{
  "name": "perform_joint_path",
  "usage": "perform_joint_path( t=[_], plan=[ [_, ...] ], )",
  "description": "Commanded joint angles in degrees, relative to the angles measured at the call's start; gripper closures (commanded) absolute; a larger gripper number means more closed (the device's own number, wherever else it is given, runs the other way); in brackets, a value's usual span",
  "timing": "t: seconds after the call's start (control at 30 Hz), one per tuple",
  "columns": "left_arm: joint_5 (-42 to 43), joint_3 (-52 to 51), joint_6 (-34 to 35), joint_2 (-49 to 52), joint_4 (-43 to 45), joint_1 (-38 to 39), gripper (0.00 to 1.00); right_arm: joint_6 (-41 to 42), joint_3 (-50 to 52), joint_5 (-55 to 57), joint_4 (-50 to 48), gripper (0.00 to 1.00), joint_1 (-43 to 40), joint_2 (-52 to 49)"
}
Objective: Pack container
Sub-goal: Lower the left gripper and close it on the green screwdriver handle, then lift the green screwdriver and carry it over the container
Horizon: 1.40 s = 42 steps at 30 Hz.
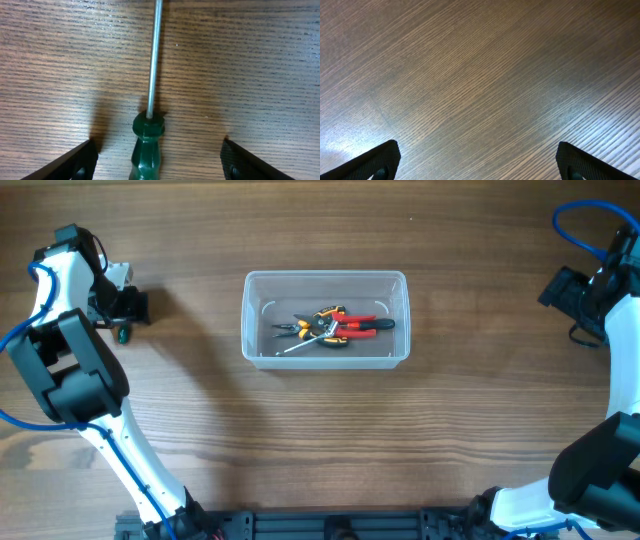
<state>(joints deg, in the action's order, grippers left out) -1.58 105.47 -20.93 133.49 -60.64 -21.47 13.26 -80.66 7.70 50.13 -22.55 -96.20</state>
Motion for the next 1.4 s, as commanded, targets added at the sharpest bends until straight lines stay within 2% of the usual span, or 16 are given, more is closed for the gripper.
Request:
perform_joint_path(
  t=[0.0, 0.43, 0.53, 0.97, 1.17, 1.3, 1.37],
  plan=[
    [-2.47, -1.44, -1.42, 0.90, 1.55, -0.17, 0.25, 0.66, 0.33, -0.07, -0.04, 0.00, 0.17, -0.02],
    [-2.62, -1.44, -1.40, 0.90, 1.75, -0.17, 0.66, 0.66, 0.33, -0.07, -0.04, 0.00, 0.17, -0.02],
    [-3.04, -1.44, -1.40, 0.90, 1.40, -0.17, 0.72, 0.68, 0.33, -0.07, -0.04, 0.00, 0.17, -0.02],
    [-4.11, -1.44, -1.38, 0.90, -0.44, -0.17, 0.77, 0.66, 0.33, -0.07, -0.04, 0.00, 0.17, -0.02],
    [-4.11, -1.44, -1.38, 0.90, -0.39, -0.15, 0.90, 0.63, 0.33, -0.07, -0.04, 0.00, 0.17, -0.02],
    [-4.11, -1.44, -1.36, 0.87, -0.39, -0.15, 0.92, 0.66, 0.33, -0.07, -0.04, 0.00, 0.17, -0.02],
    [-4.09, -1.42, -1.09, 0.87, -0.39, -0.11, 0.96, 0.66, 0.33, -0.07, -0.02, 0.00, 0.17, -0.02]
  ],
)
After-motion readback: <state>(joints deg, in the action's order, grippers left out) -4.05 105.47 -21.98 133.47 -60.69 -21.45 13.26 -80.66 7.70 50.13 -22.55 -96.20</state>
